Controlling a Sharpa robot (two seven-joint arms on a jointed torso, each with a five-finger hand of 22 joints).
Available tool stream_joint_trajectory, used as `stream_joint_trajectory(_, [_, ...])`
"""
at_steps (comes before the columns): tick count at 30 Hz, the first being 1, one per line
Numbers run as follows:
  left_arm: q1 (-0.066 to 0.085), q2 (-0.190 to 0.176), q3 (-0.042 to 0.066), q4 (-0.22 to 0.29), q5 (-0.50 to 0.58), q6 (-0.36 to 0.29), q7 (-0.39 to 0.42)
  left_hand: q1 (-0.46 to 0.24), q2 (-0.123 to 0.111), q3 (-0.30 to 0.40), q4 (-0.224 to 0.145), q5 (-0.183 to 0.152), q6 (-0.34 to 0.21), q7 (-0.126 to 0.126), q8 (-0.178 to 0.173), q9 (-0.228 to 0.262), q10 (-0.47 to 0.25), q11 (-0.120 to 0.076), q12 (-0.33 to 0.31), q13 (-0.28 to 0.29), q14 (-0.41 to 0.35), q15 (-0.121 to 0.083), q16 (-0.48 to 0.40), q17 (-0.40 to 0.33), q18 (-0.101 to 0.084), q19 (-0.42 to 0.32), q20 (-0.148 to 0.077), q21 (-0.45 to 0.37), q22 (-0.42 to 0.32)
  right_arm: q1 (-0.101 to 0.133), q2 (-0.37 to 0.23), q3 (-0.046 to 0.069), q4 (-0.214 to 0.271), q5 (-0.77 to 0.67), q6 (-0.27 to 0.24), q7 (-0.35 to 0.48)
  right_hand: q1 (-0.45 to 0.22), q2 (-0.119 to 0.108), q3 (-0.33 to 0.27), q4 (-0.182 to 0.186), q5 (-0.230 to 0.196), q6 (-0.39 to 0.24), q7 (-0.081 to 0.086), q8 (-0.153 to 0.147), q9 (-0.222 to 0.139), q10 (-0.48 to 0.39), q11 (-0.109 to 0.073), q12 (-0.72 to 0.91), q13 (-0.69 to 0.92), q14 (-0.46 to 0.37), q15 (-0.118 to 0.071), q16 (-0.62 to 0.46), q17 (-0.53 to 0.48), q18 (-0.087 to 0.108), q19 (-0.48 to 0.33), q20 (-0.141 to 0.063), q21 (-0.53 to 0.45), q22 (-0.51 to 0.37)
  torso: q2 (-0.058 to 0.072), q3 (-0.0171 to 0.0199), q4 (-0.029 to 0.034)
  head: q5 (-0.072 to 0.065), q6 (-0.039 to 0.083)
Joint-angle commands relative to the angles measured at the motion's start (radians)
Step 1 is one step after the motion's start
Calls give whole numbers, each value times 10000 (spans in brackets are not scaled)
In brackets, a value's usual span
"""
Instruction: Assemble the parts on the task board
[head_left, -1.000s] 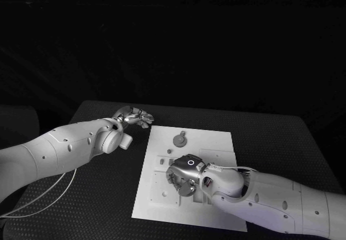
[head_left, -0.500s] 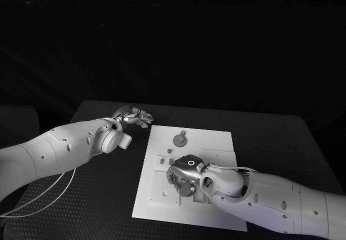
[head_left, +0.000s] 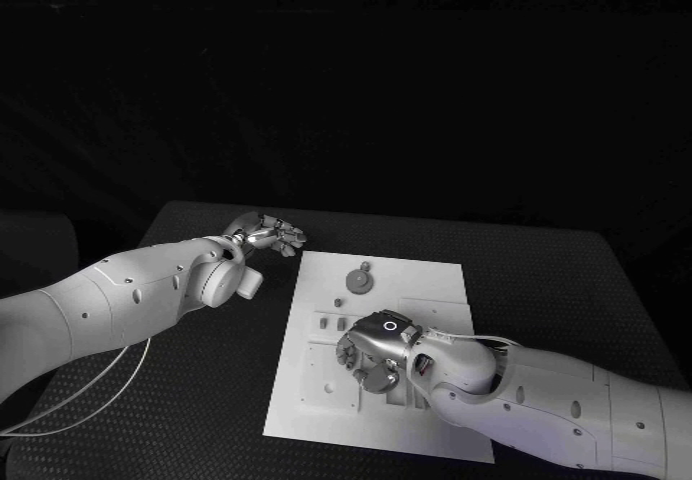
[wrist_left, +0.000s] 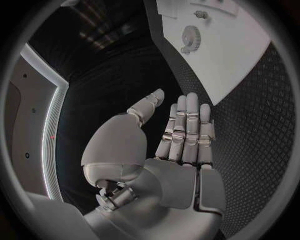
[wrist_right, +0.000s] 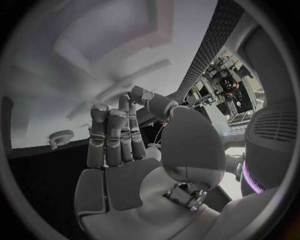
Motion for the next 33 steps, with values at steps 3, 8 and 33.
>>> stream_joint_trajectory(3, [-3,-29,1,18,-14,115,45,-83,33,-61,-12,-6,-59,-5,35,-9,-68,25,-36,-11,43,8,-48,18,-23,28,-14,-68,16,-46,-168,-48,-31,242,18,-242,-195,-28,-435,-141,-74,-752,433,-147,-74,-547,179,-296,-234,-166,198,-35,36,304,-184,29,-34,190,4,2,8,-15,24])
stream_joint_trajectory(8, [-3,-51,0,12,-14,97,49,-91,22,-66,-10,-10,-64,-3,35,-11,-76,28,-39,-12,35,12,-58,23,-25,25,-11,-72,19,48,-345,-45,115,307,-166,-255,-138,-29,-608,-120,-76,-916,407,-189,-102,-859,294,-322,-322,-258,311,14,73,304,-263,59,-43,186,4,2,2,-47,80])
stream_joint_trajectory(33, [-2,-69,-5,41,-15,52,67,-95,9,-69,-7,-13,-77,2,37,-18,-89,34,-41,-15,25,17,-79,40,-28,21,-8,-83,27,1973,-2715,329,1232,2231,1714,-96,-285,18,-682,576,-53,-774,236,11,-122,-733,160,332,-390,-218,186,104,39,304,-235,75,43,186,11,5,4,-138,197])
